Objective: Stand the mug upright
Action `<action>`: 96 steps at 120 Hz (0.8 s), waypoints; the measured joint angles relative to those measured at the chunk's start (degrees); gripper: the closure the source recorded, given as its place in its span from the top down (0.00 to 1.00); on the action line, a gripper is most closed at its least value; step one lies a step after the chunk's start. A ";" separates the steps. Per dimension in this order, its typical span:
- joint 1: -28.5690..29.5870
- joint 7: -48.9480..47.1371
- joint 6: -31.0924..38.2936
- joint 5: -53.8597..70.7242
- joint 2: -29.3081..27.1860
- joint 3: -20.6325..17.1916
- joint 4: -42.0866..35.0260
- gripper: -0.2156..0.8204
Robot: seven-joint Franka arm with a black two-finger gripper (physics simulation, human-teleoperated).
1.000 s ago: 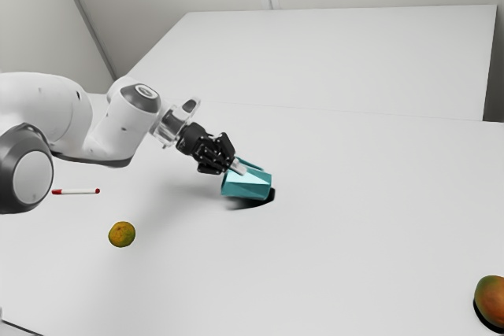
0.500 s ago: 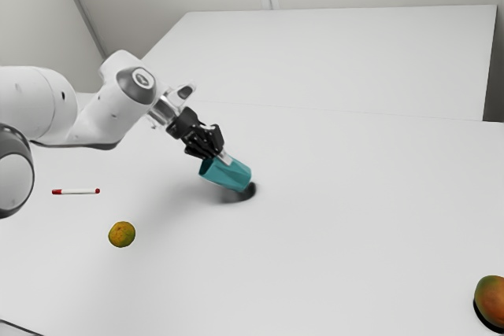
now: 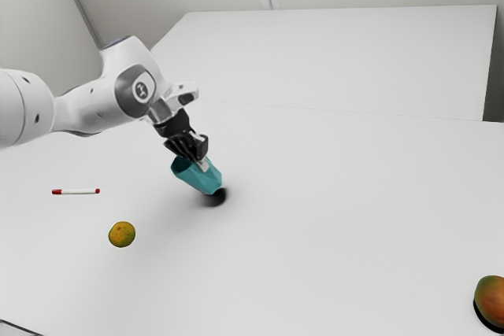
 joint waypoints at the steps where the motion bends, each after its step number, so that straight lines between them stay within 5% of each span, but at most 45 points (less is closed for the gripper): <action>1: -0.09 -0.16 0.12 0.28 0.01 0.00 0.00 0.05; 40: -2.14 -7.03 1.66 11.38 0.36 0.08 0.10 0.05; 96: -3.37 -15.57 -5.51 21.17 1.24 0.08 0.58 0.04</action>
